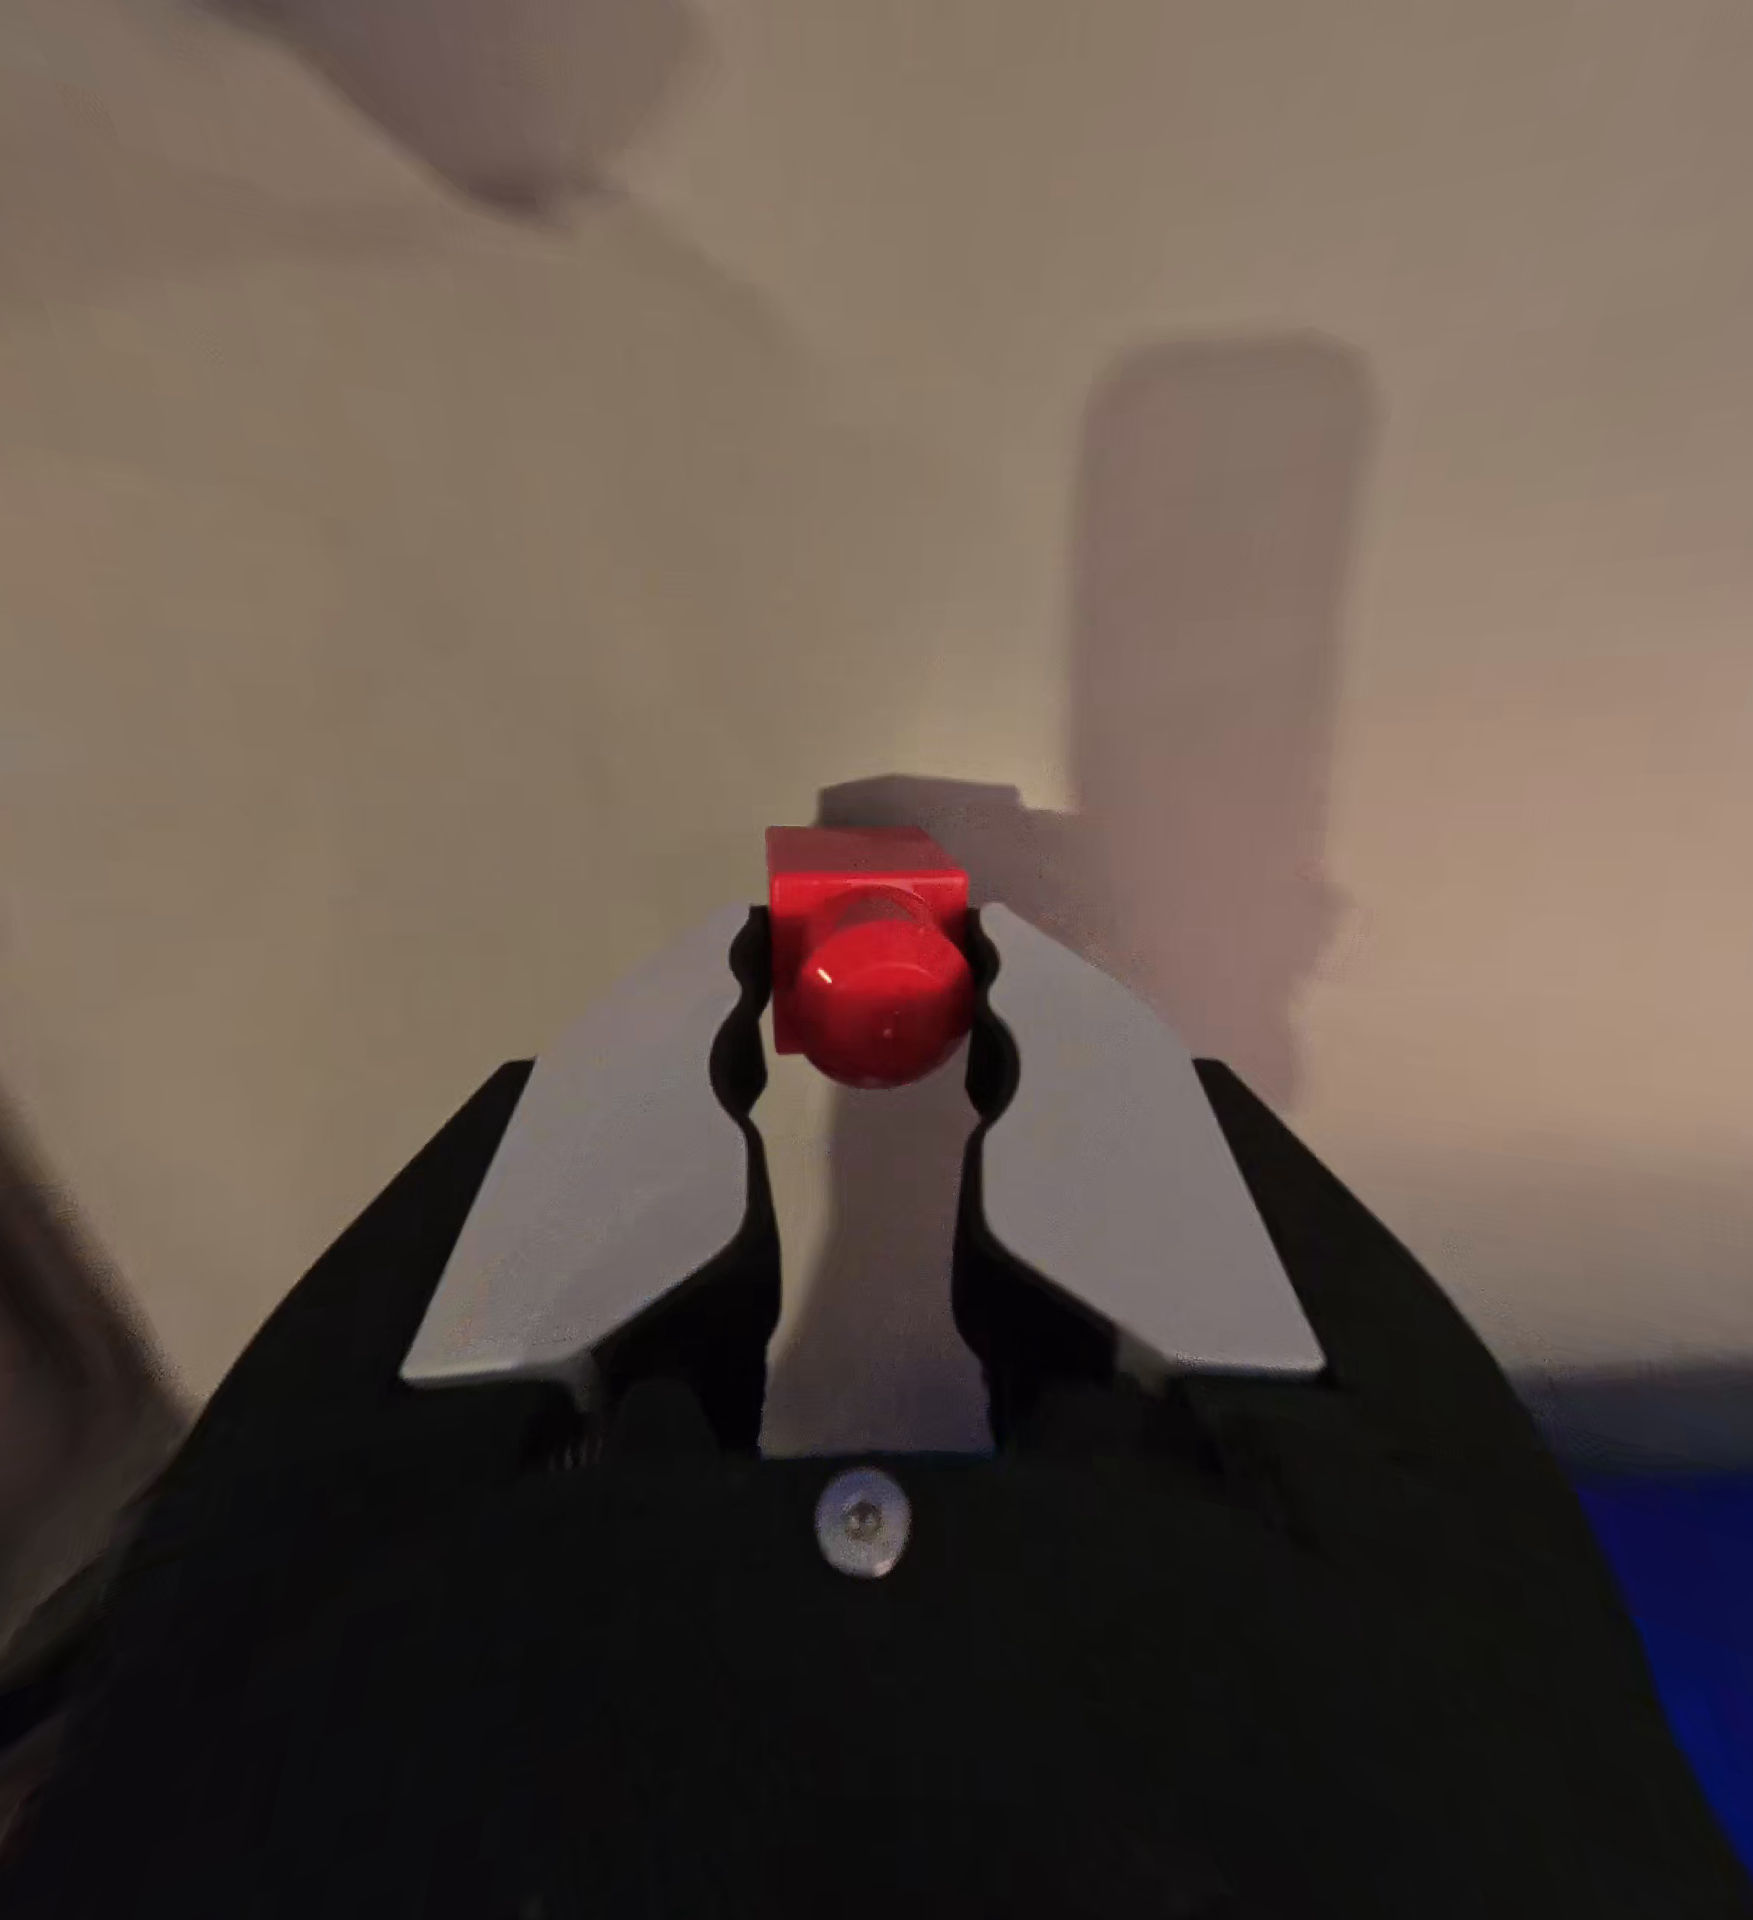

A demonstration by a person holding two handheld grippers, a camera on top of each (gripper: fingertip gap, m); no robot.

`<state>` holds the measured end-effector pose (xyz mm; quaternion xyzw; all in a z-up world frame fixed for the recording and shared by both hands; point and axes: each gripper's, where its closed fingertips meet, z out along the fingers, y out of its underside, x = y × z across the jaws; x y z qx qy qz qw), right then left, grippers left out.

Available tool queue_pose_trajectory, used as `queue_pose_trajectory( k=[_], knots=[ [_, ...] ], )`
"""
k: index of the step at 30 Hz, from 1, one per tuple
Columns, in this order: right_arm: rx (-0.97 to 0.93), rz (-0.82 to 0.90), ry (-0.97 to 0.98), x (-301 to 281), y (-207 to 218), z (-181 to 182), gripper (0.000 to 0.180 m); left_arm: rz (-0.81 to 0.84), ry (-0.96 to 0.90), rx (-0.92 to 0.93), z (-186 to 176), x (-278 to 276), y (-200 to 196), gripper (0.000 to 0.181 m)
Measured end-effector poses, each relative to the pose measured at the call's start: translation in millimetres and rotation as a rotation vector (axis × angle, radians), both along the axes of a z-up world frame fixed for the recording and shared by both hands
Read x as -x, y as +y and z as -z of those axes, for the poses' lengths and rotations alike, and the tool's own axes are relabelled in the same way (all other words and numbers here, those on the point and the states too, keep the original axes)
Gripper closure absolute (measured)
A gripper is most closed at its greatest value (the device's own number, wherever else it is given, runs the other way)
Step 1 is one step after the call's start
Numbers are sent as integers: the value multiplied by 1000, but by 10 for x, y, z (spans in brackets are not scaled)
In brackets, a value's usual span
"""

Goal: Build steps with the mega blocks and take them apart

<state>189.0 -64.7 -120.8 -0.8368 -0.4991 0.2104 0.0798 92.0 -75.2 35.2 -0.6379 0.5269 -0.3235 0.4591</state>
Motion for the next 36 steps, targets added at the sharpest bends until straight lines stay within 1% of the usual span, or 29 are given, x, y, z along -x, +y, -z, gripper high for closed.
queue_pose_trajectory(
  k=[1,3,7,9,11,14,16,20,25,30,33,36],
  knots=[
    [45,-26,71,84,-108,-128,144,3,2,10,27,-19,2,138],
    [76,-95,191,186,-297,-408,144,4,13,24,89,-59,11,138],
    [50,-224,407,265,-631,-1017,144,25,36,57,224,-169,-8,138],
    [-20,-256,507,289,-714,-1300,143,44,46,74,296,-241,-38,139],
    [-124,-250,595,313,-704,-1545,143,74,47,105,359,-330,-94,139],
    [-324,-182,630,303,-526,-1739,144,123,42,149,431,-462,-198,139],
    [-410,-148,619,278,-421,-1775,144,138,65,157,506,-523,-239,139],
    [-444,-118,534,233,-323,-1662,143,150,103,156,614,-604,-288,139],
    [-394,-142,412,238,-342,-1404,143,165,119,172,661,-644,-331,139],
    [-369,-153,340,260,-373,-1255,144,163,135,154,720,-722,-349,139],
    [-363,-136,356,268,-352,-1249,143,159,92,180,700,-746,-331,139],
    [-308,-117,438,290,-355,-1317,143,195,31,251,626,-756,-376,139]
  ],
)
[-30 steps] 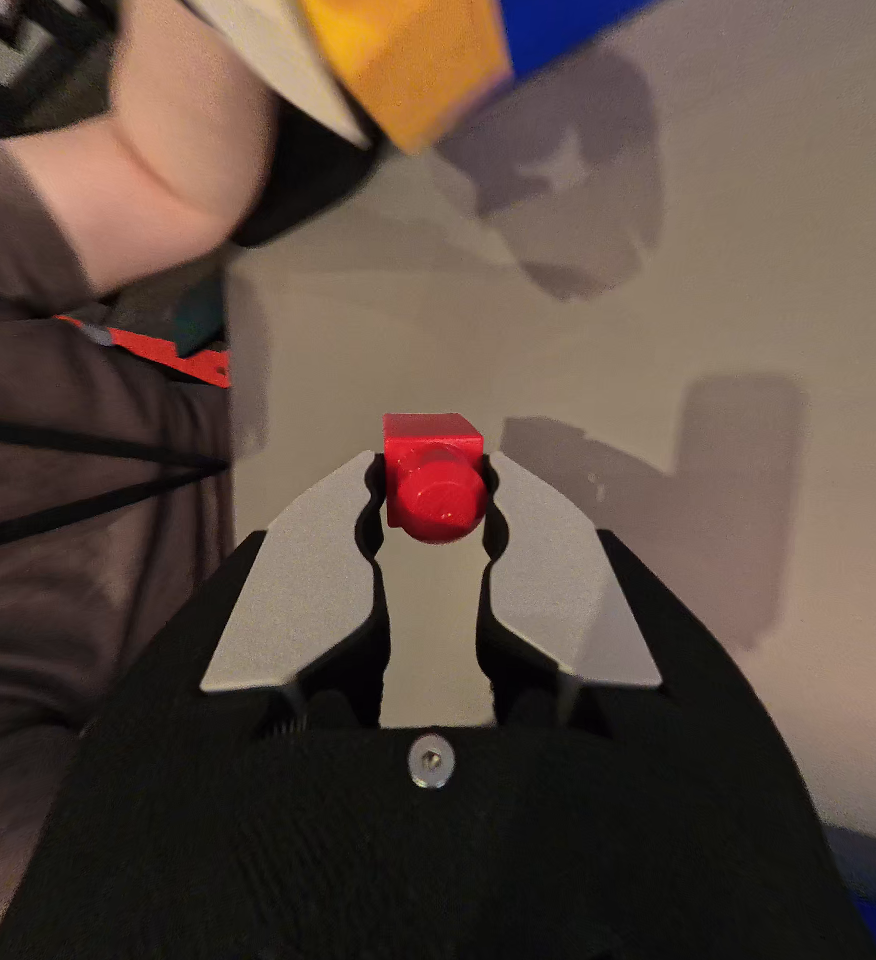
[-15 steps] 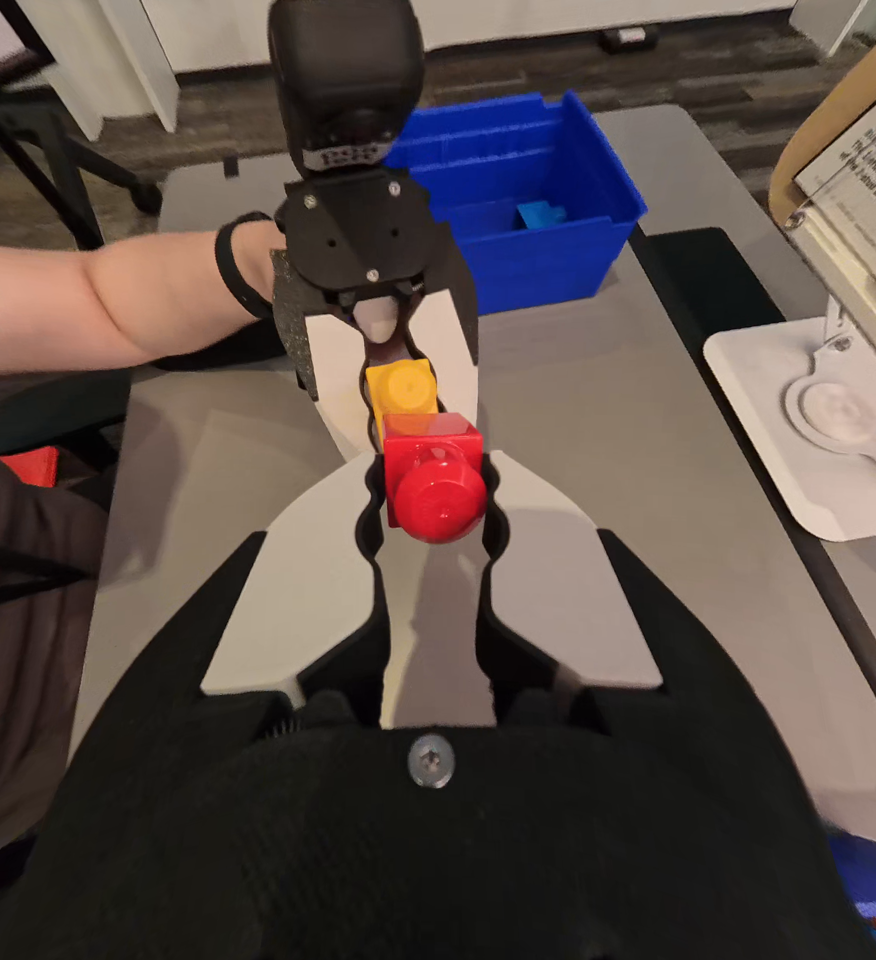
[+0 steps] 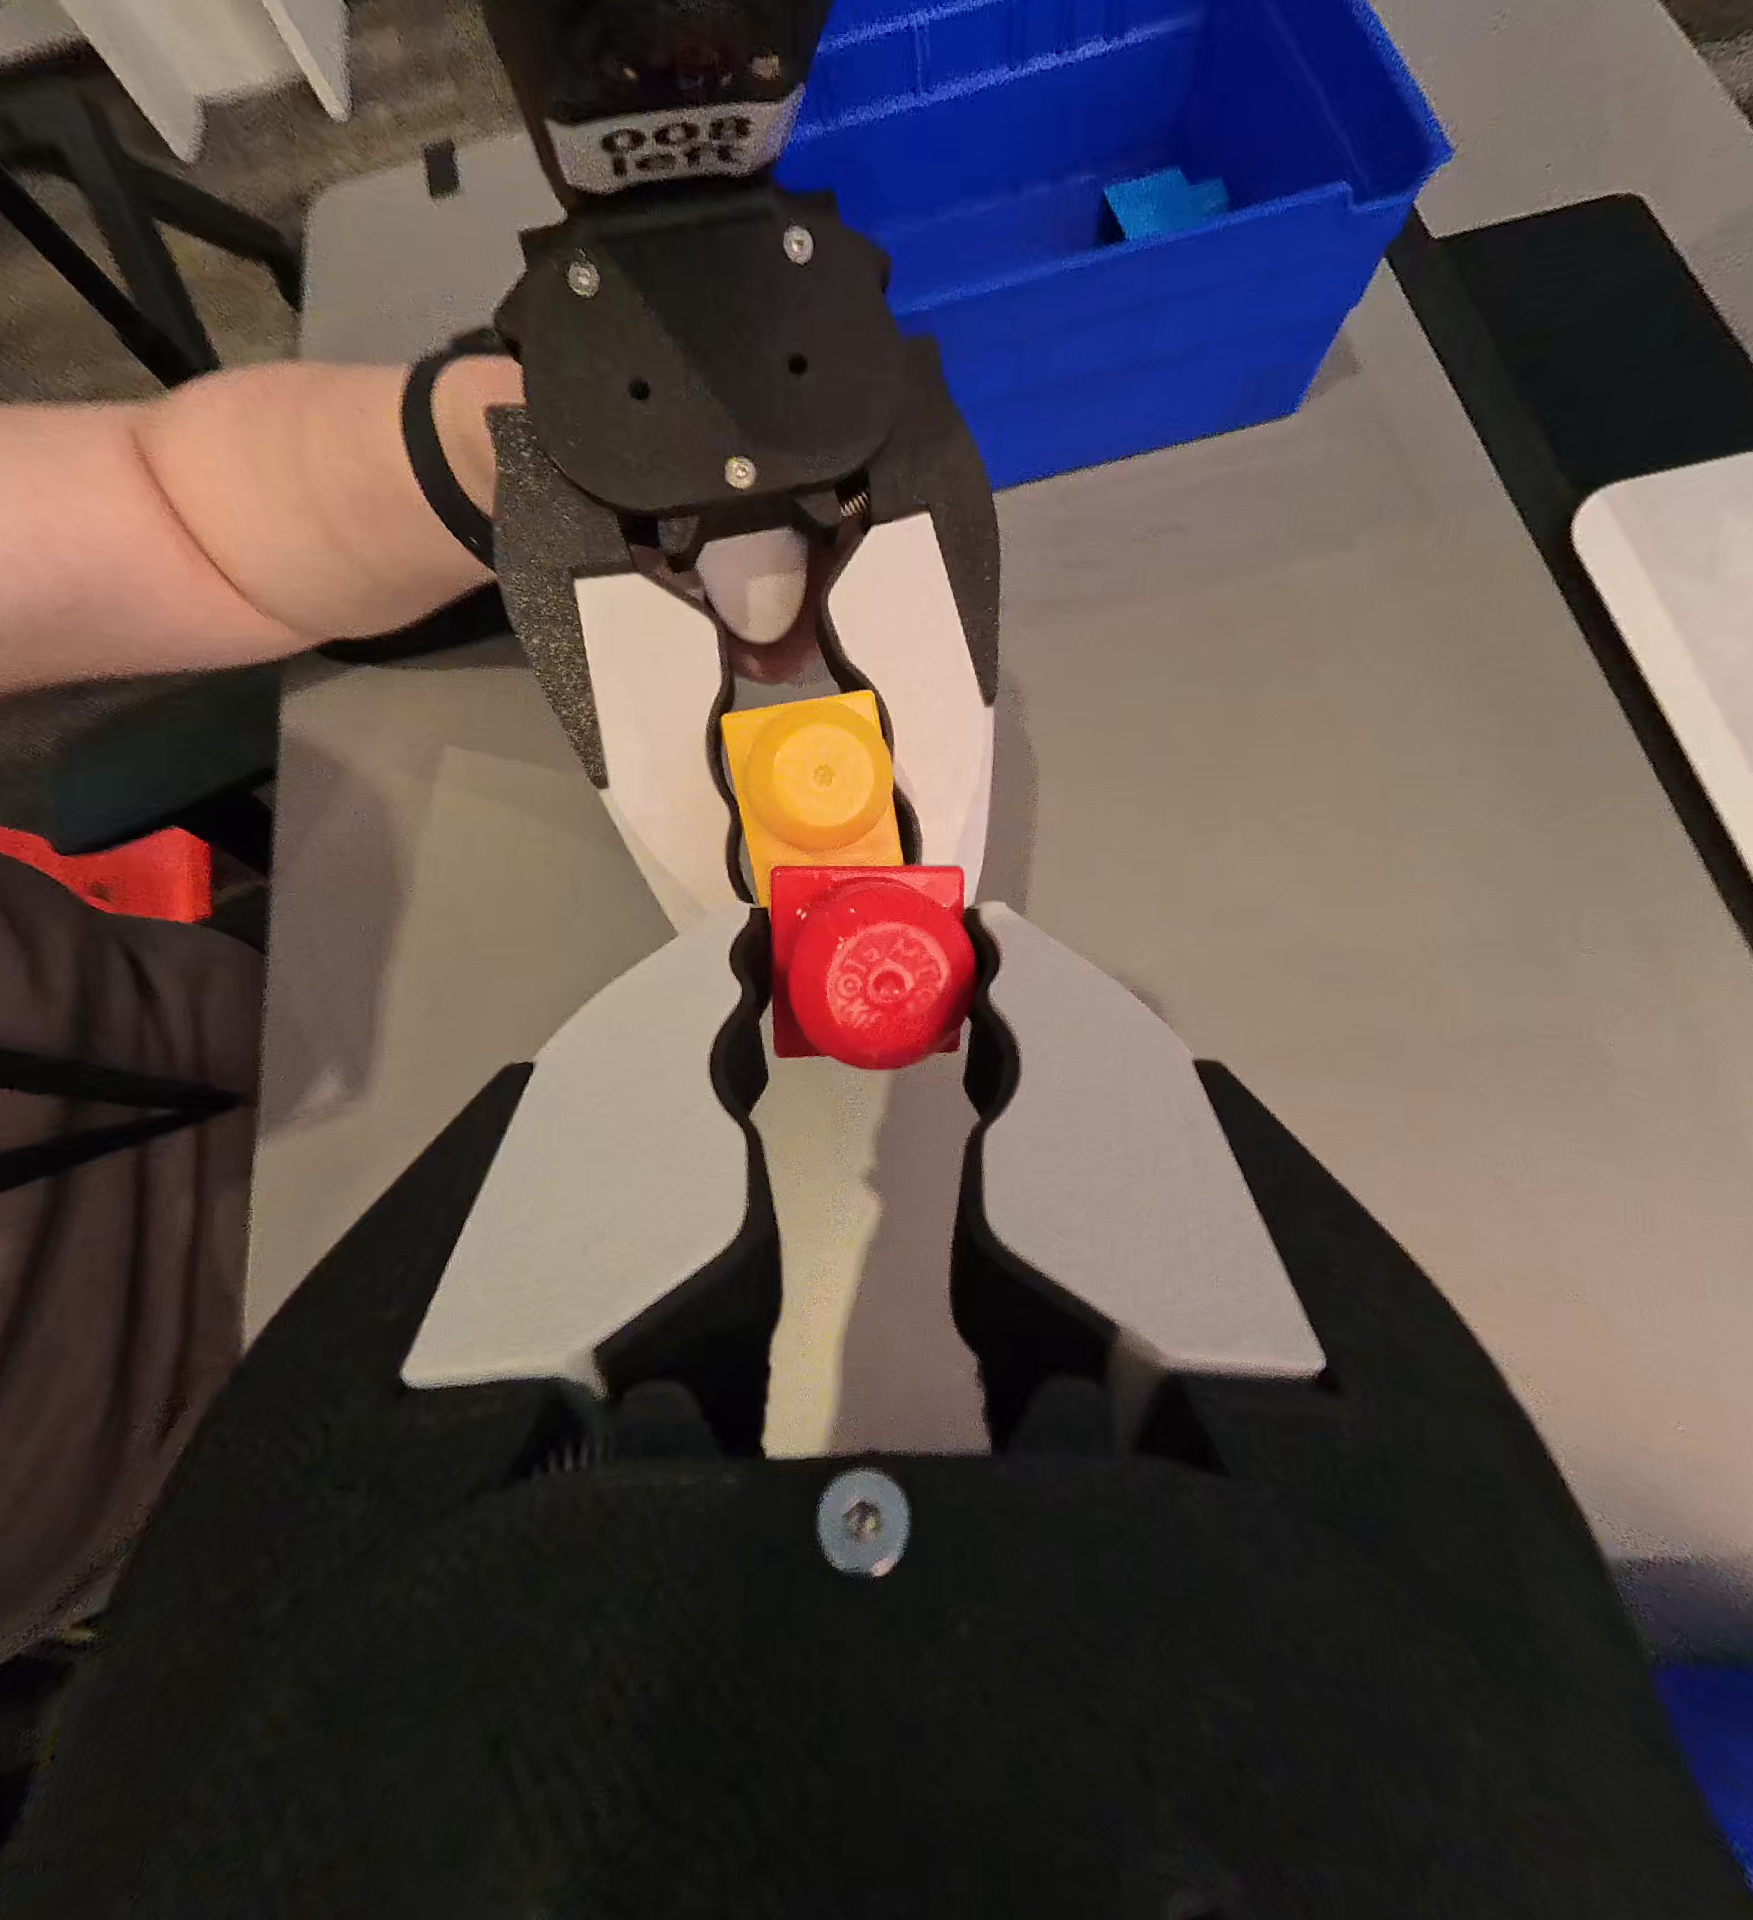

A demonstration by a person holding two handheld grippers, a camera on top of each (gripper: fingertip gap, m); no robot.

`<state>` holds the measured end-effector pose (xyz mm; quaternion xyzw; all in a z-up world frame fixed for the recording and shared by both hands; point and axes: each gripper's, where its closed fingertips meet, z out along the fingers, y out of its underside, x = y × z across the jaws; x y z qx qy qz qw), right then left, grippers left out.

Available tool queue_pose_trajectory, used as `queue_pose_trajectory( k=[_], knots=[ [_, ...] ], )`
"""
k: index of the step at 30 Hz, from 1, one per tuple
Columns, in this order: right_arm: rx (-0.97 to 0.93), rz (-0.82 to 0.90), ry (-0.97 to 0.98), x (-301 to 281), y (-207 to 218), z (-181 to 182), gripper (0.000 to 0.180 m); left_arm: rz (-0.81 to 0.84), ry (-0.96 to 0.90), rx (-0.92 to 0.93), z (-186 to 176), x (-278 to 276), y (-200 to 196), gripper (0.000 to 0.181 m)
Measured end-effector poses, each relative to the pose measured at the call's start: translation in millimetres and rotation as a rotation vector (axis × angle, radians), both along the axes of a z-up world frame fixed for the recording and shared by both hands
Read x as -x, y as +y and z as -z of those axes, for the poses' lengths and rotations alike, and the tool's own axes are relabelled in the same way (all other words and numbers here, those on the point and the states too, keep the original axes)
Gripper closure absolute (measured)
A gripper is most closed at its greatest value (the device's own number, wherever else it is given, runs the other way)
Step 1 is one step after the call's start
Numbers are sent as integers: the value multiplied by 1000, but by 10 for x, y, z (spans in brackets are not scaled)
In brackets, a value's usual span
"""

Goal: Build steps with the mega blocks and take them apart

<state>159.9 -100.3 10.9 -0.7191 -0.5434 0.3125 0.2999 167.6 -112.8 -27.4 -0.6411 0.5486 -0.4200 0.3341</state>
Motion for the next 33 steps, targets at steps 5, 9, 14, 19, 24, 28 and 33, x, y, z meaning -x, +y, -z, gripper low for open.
queue_pose_trajectory(
  k=[5,9,14,19,24,28,33],
  knots=[
    [54,-24,111,44,-8,-98,144,28,-95,90,-129,-9,-49,139],
    [57,-48,161,53,-44,-179,144,58,-146,140,-202,-27,-102,139],
    [45,-54,186,64,-74,-238,144,70,-168,160,-255,-25,-133,140],
    [18,-56,184,72,-100,-264,144,73,-165,151,-283,-15,-155,140],
    [29,-53,167,65,-101,-239,144,87,-157,141,-256,-18,-153,139],
    [-37,-64,116,-11,-144,-293,129,79,-167,57,-297,-18,-133,139],
    [-66,-55,83,-113,-147,-298,130,65,-74,-58,-185,4,-129,139]
  ],
)
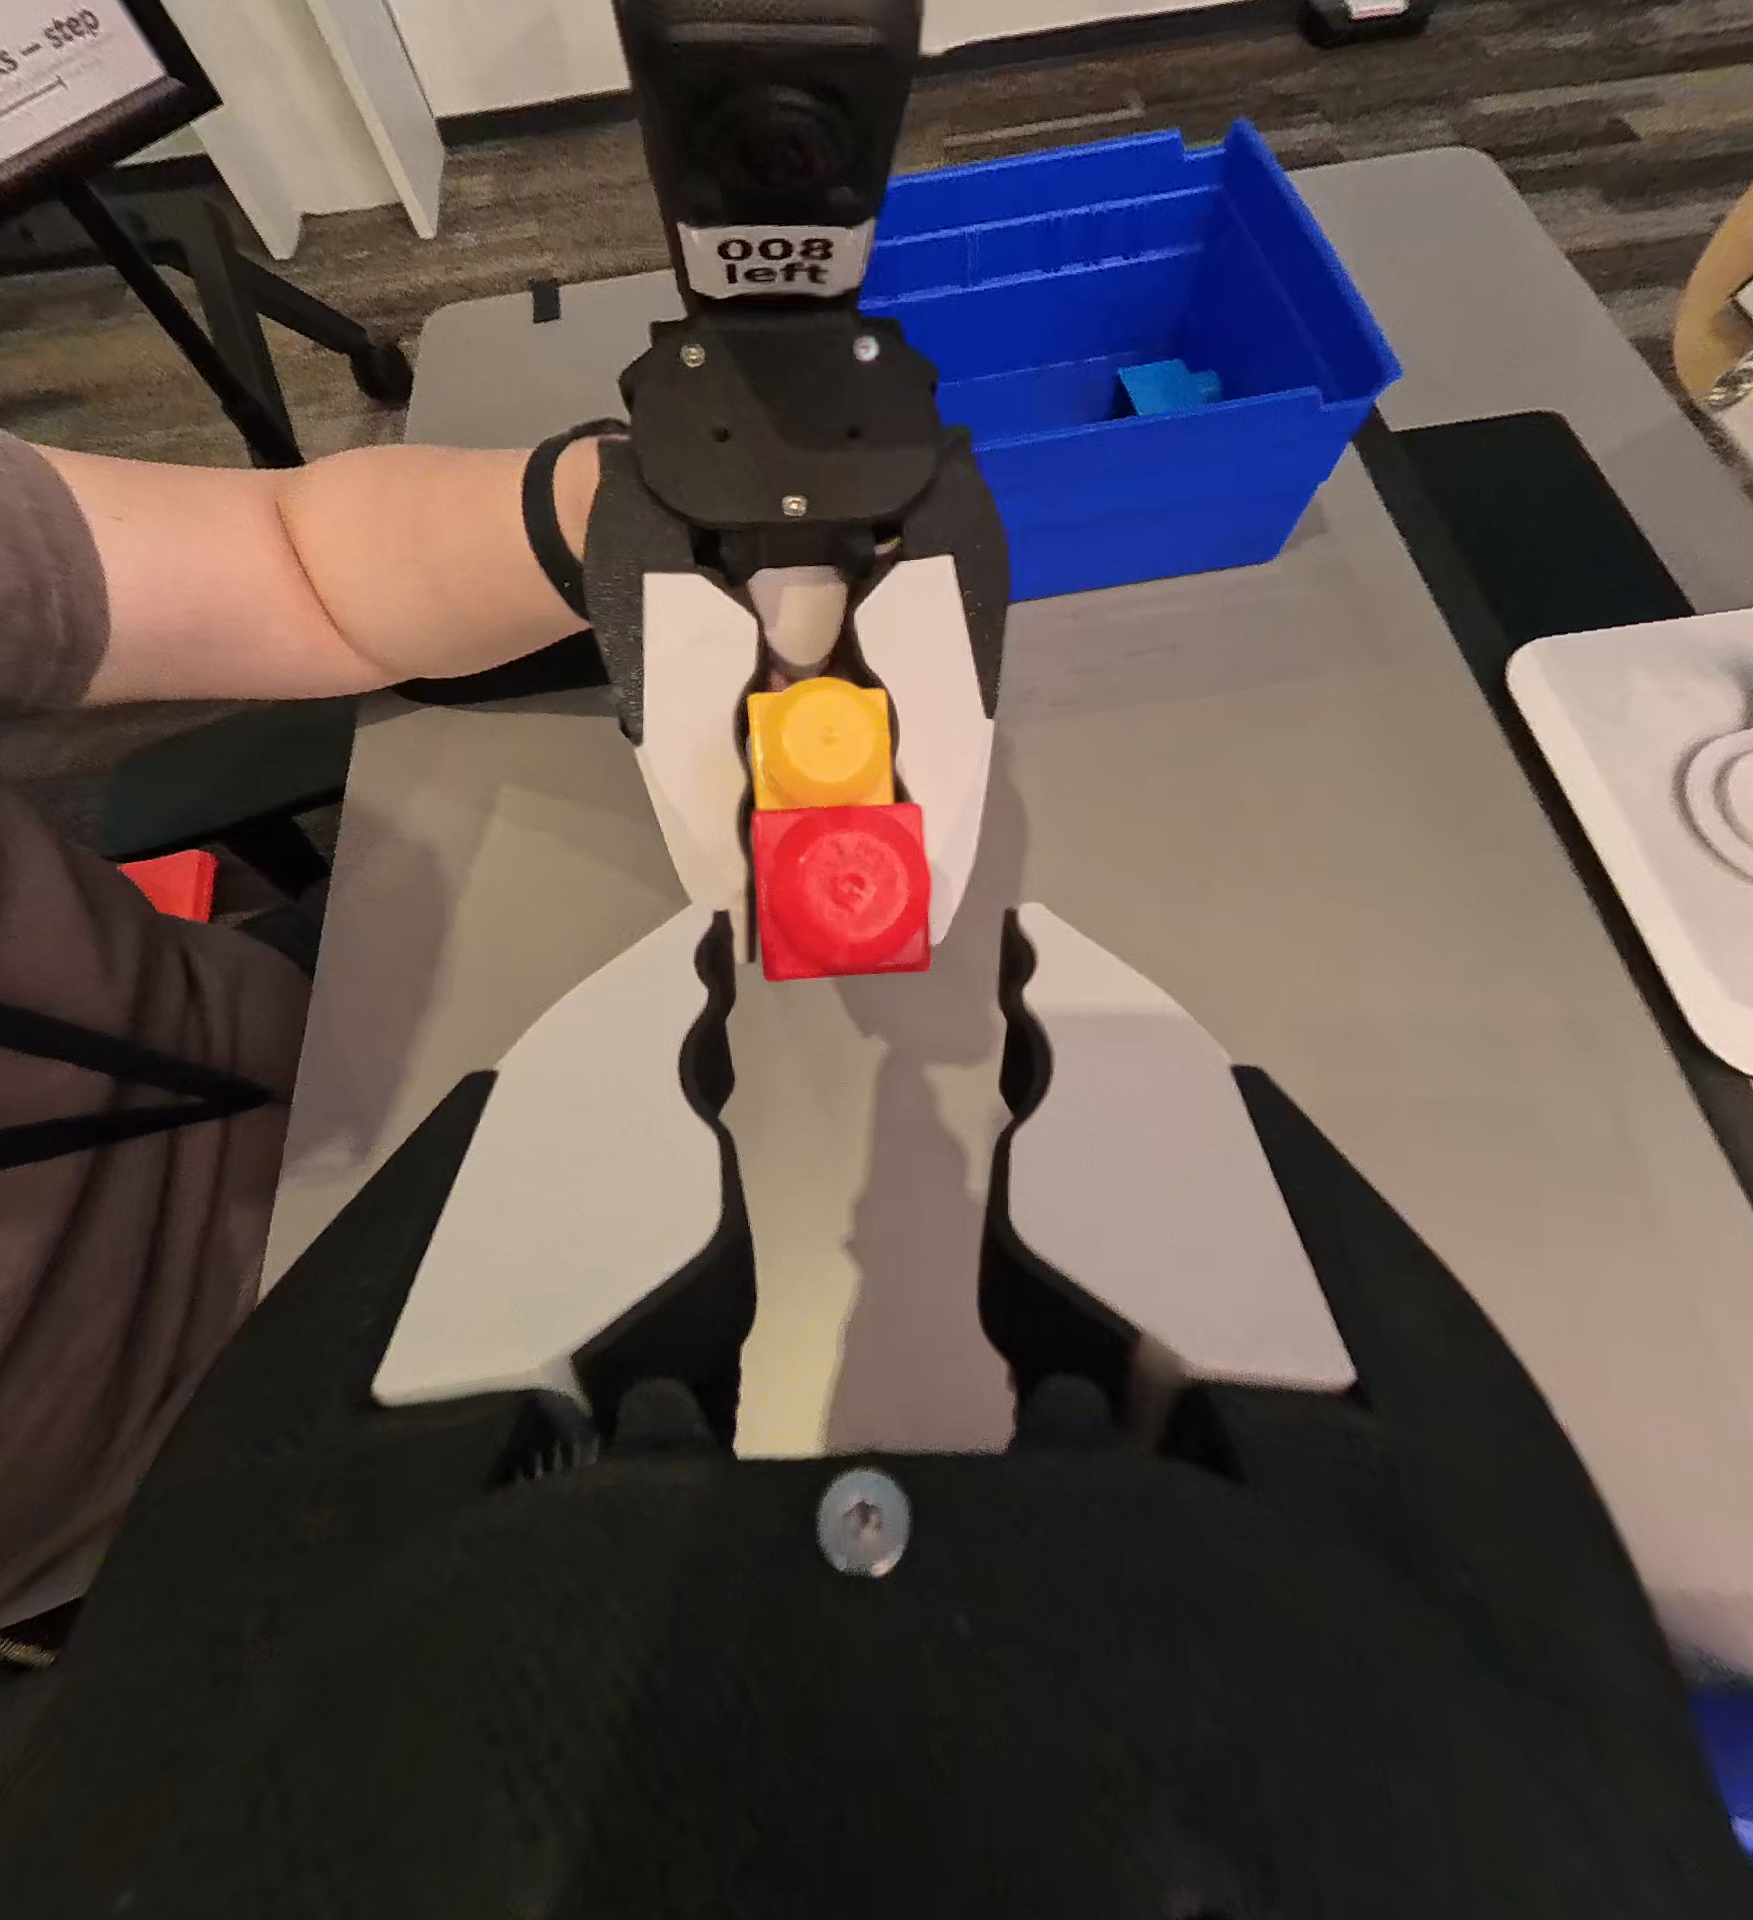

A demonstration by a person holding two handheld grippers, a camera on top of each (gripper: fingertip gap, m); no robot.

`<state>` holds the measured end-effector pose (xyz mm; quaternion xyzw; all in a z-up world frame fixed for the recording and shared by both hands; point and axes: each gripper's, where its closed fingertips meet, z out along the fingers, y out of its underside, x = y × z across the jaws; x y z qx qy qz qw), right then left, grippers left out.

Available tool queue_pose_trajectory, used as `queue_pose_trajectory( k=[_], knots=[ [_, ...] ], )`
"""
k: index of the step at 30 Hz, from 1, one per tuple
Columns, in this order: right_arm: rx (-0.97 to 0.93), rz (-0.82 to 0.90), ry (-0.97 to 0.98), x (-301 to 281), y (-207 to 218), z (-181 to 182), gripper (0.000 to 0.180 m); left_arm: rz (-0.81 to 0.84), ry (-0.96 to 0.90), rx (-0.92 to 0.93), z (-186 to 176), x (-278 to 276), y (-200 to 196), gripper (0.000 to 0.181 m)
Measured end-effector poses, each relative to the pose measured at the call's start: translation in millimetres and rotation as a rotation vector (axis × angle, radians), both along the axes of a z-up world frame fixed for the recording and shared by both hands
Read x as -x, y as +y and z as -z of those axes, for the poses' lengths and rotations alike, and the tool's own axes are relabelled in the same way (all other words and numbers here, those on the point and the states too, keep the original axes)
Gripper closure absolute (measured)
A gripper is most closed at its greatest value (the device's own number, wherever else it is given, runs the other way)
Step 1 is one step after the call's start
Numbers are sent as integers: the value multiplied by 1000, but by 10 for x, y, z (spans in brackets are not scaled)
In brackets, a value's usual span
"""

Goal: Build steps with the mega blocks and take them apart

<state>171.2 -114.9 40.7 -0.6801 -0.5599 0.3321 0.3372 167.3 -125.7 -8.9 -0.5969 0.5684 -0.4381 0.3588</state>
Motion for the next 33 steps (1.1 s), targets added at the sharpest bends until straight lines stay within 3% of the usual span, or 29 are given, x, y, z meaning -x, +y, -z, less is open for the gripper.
queue_pose_trajectory(
  k=[3,4,6,8,13,16,18,21,26,33],
  knots=[
    [36,-44,-70,48,-64,162,132,10,12,-9,32,-26,-24,139],
    [18,-54,-101,59,-60,214,143,2,12,-16,38,-25,-13,137],
    [-23,-47,-148,45,-26,264,144,-29,10,-9,26,-21,23,97],
    [-57,-26,-184,-85,-10,218,144,-42,19,-22,-21,23,49,88],
    [-195,195,-216,-1122,92,-203,144,-72,-66,-44,-348,217,89,95],
    [-224,363,-346,-1973,169,-74,144,-81,-75,-62,-448,325,103,98],
    [-184,380,-366,-2293,180,77,144,-89,-69,-81,-481,373,109,99],
    [-72,362,-344,-2491,245,326,144,-105,-43,-117,-501,441,116,99],
    [-25,174,-459,-2375,360,828,143,-140,-62,-159,-617,567,138,103],
    [-7,98,-501,-2308,419,1055,143,-138,-108,-129,-698,637,145,107]
  ],
)
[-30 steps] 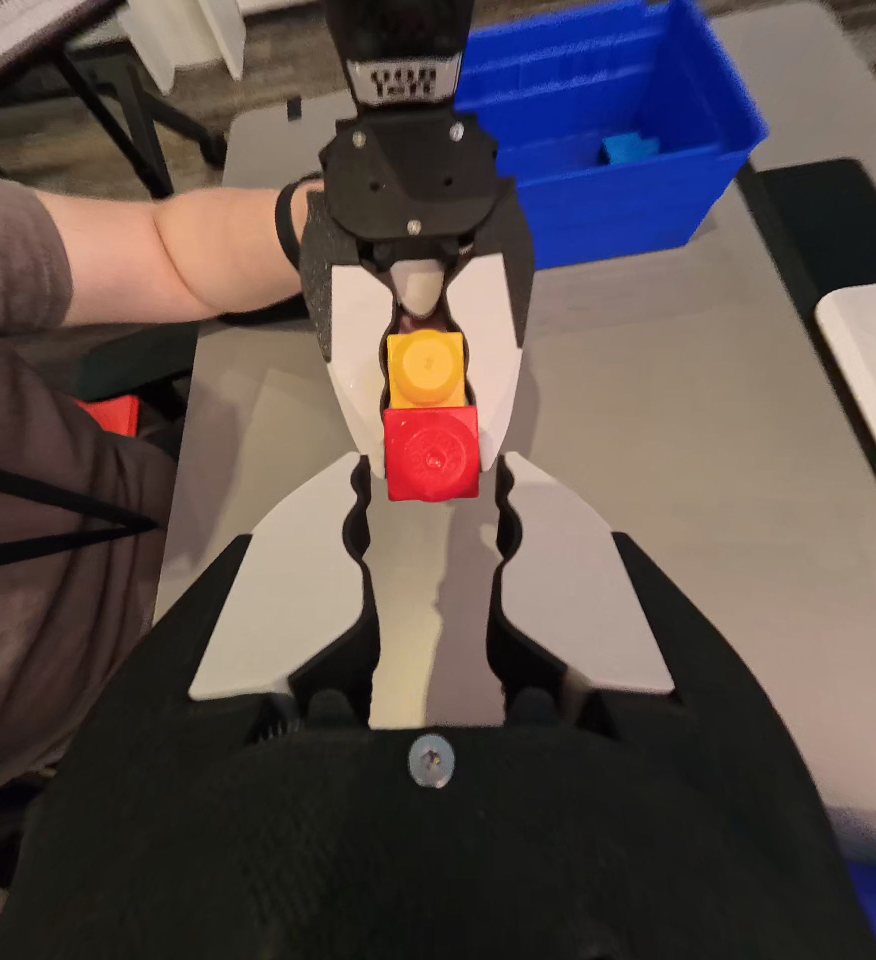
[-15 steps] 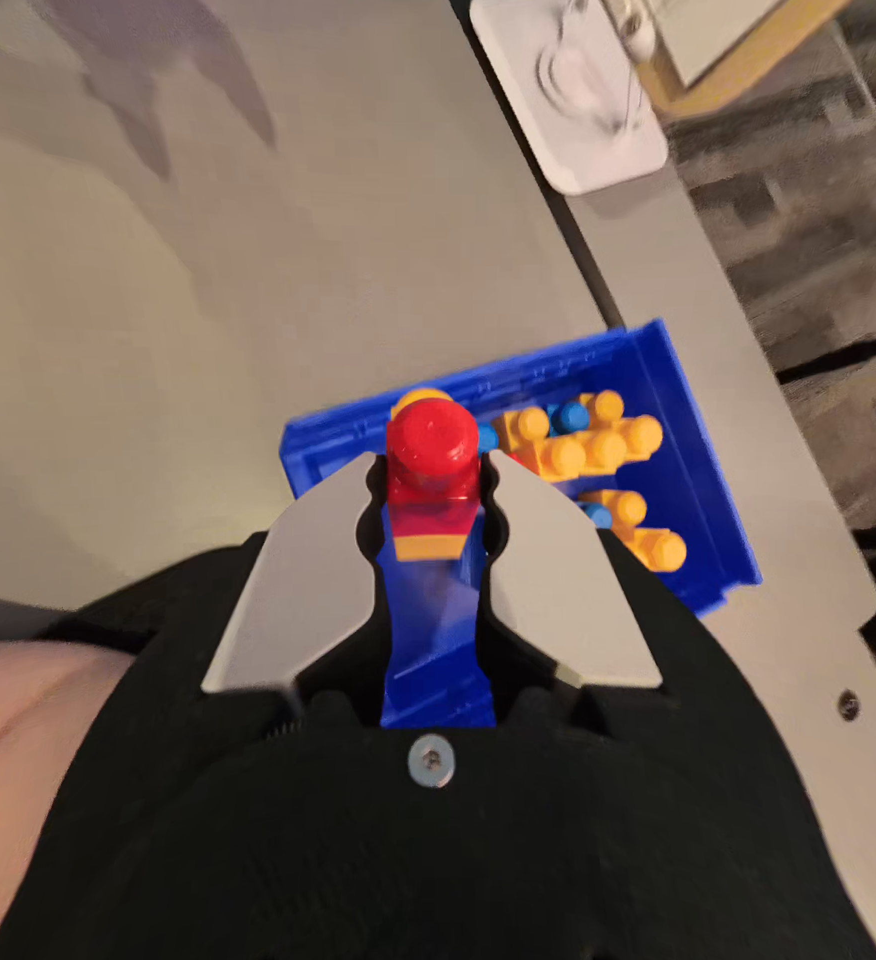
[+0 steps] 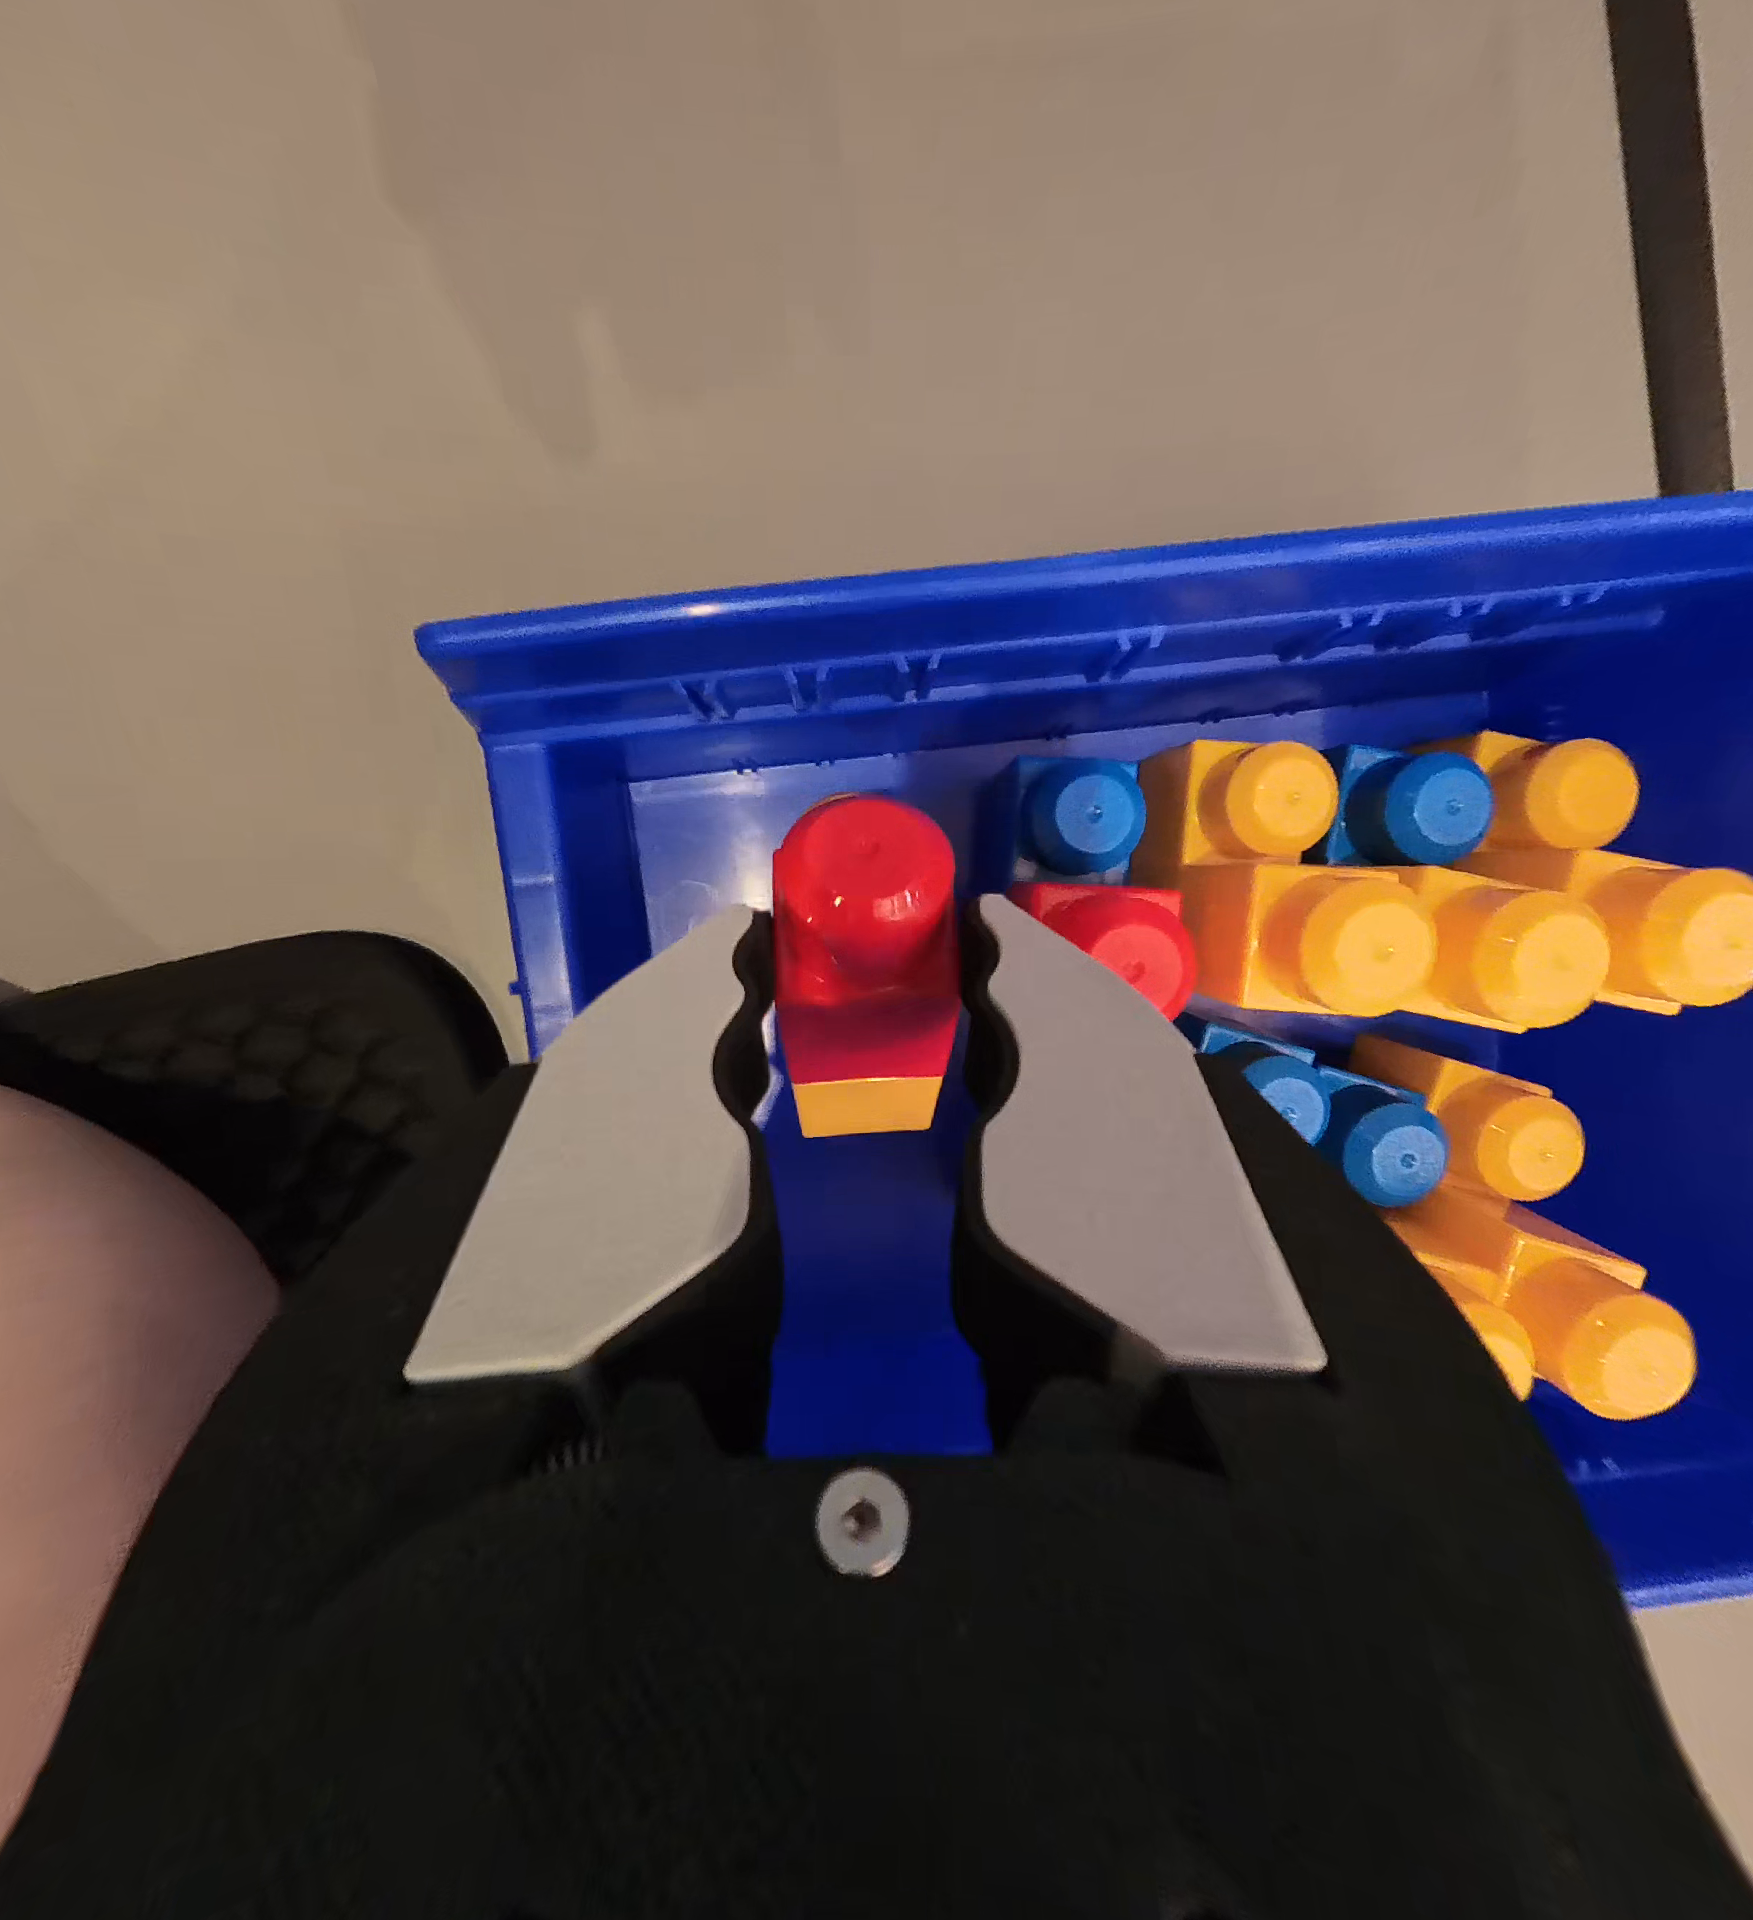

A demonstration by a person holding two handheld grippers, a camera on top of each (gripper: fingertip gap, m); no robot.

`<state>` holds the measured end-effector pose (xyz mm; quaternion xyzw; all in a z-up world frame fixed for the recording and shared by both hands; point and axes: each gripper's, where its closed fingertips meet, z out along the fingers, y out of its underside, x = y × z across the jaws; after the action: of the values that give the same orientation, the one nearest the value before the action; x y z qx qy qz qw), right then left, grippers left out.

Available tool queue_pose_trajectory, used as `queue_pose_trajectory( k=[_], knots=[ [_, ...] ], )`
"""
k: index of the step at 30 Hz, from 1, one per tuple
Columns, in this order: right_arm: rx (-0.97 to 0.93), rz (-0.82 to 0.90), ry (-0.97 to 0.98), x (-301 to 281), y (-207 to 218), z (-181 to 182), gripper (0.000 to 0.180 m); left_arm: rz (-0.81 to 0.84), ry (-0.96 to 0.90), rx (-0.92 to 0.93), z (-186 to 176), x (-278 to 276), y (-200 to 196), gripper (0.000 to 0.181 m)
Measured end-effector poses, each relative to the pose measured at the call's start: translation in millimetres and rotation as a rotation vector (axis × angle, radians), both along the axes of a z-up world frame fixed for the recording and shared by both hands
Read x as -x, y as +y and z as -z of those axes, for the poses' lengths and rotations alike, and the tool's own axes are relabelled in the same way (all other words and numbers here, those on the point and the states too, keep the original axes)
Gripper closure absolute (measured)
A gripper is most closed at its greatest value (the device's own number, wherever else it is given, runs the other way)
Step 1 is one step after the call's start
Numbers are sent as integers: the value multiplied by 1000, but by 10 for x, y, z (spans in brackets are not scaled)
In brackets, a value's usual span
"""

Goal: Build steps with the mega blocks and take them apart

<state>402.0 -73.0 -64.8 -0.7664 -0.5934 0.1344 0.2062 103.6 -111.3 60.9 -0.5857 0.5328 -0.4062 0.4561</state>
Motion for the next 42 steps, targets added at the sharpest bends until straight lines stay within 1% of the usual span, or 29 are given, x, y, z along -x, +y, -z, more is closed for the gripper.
queue_pose_trajectory(
  k=[5,7,12,15,20,25,30,32,33,37,38,40,42],
  knots=[
    [-103,-65,58,133,123,-56,143,13,20,6,54,-39,-17,107],
    [-92,-96,59,178,122,-6,144,17,34,5,89,-60,-25,107],
    [-44,-96,48,176,170,175,143,32,65,17,165,-97,-47,107],
    [-24,-69,60,128,165,195,143,43,73,30,182,-97,-57,108],
    [71,-2,16,10,86,291,143,45,48,35,131,-69,-54,108],
    [51,10,13,39,118,251,142,53,27,23,28,10,-91,106],
    [-55,20,34,51,129,14,139,-18,-5,-39,-195,273,-36,105],
    [-132,12,57,78,137,-146,141,-99,14,-70,-264,479,55,106],
    [-176,-2,77,115,132,-242,141,-178,46,-97,-270,632,156,108],
    [-387,-79,192,359,113,-710,142,-684,310,-217,-78,1656,757,109],
    [-433,-100,234,440,92,-838,142,-770,372,-215,7,1903,841,110],
    [-506,-130,316,584,42,-1069,142,-862,443,-151,196,2243,953,111],
    [-565,-144,378,690,6,-1256,142,-896,417,-78,333,2389,1082,109]
  ],
)
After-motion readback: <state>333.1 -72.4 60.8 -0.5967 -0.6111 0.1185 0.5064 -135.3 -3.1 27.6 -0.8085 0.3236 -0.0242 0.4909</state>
